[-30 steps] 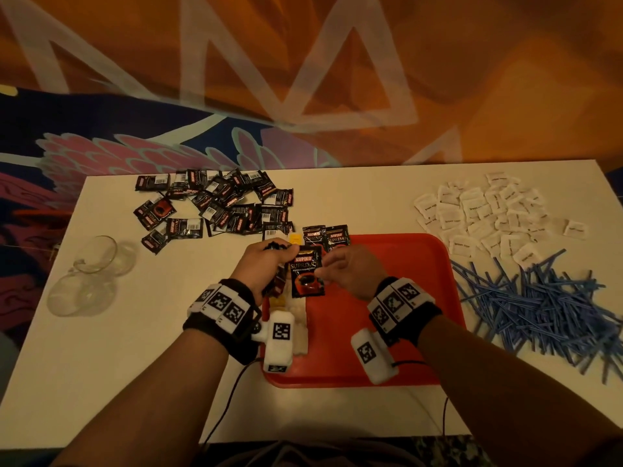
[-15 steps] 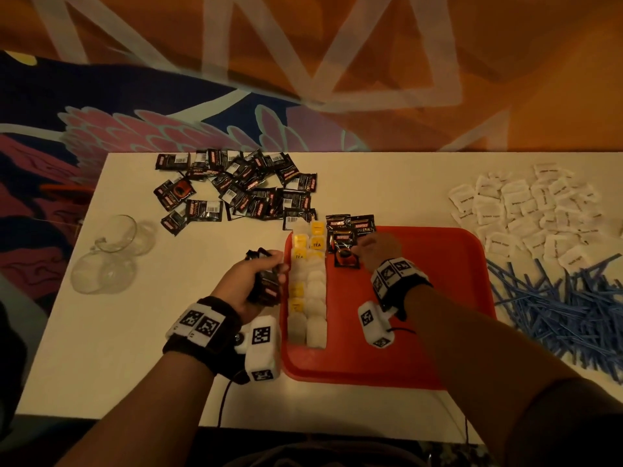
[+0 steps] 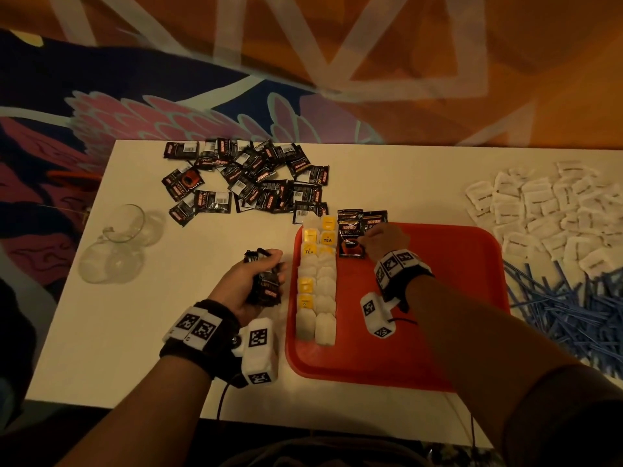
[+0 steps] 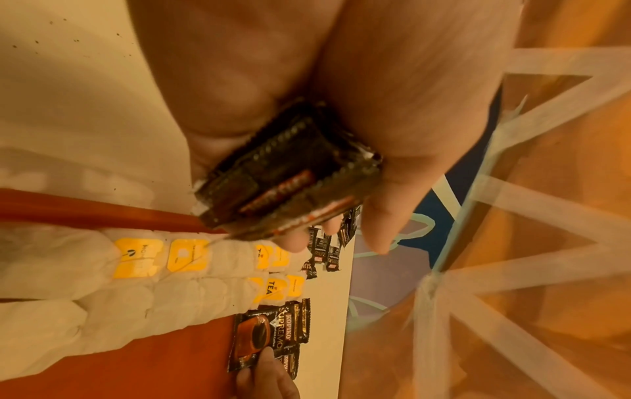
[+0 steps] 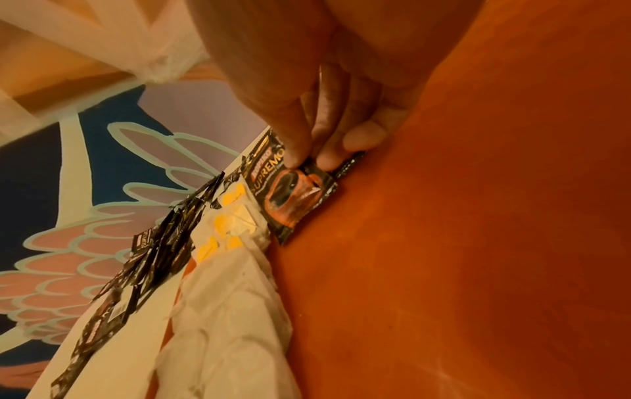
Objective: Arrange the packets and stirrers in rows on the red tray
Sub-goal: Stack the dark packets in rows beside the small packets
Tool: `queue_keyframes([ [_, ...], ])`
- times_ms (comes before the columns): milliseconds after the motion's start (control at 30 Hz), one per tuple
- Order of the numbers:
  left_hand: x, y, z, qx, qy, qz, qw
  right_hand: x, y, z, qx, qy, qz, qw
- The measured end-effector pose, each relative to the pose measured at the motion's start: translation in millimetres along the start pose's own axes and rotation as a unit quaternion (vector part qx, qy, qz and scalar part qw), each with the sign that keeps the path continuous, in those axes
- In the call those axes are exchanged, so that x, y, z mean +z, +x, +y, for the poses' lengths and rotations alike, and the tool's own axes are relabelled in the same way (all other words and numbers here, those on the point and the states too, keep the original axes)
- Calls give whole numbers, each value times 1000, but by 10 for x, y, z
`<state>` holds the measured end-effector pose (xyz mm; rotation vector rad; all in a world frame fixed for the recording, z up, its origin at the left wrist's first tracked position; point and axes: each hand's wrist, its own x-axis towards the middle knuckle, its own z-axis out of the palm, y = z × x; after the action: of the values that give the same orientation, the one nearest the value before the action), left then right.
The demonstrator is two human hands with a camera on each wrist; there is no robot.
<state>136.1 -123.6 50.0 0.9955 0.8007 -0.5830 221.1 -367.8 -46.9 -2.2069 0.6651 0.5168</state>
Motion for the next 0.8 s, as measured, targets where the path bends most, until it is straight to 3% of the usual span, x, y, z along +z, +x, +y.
queue_keyframes([
  [267, 34, 47, -35, -9, -46, -46, 998, -89, -42, -3, 9, 12, 10, 1000],
  [500, 256, 89, -52, 15, 61, -39, 997, -348, -246, 73, -59, -26, 0, 998],
  [600, 383, 105, -66, 30, 105, -5, 994, -449, -485, 90, -98, 31, -40, 994],
  [700, 561, 82, -78, 59, 120, 24, 991, -567, -822, -11, -166, 86, -125, 974],
  [800, 729, 76, -121, 95, 154, 22, 983, -647, -1047, -96, -171, 120, -203, 957],
])
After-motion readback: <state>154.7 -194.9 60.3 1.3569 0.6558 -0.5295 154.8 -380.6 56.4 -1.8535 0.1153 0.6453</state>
